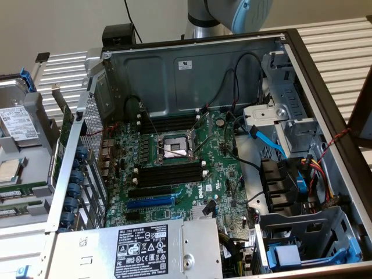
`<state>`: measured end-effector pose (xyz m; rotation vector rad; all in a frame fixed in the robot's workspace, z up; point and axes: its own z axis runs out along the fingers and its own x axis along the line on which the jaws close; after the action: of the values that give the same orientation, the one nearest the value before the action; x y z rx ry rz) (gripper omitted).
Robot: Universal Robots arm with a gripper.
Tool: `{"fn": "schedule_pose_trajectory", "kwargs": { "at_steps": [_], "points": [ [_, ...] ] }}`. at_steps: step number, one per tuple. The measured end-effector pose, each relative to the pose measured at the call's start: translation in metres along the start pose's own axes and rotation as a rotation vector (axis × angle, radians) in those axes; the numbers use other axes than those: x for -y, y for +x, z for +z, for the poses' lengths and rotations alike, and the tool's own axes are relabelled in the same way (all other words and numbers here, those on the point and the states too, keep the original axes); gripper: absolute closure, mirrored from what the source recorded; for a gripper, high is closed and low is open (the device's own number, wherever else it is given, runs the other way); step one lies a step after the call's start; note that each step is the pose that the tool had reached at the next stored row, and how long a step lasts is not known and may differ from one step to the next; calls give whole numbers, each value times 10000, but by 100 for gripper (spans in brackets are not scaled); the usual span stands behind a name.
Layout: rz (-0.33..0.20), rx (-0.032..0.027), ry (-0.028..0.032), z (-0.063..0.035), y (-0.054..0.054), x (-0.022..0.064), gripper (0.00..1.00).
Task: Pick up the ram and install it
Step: 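Pick up the ram and move it above insertion slot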
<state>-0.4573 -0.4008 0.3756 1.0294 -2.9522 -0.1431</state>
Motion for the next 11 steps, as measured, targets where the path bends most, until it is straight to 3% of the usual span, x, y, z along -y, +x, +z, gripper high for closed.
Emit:
{"fn": "schedule_pose_trajectory", "kwargs": {
  "at_steps": [11],
  "points": [
    [-1983,-179,-38,27,0,3,89]
  ]
}}
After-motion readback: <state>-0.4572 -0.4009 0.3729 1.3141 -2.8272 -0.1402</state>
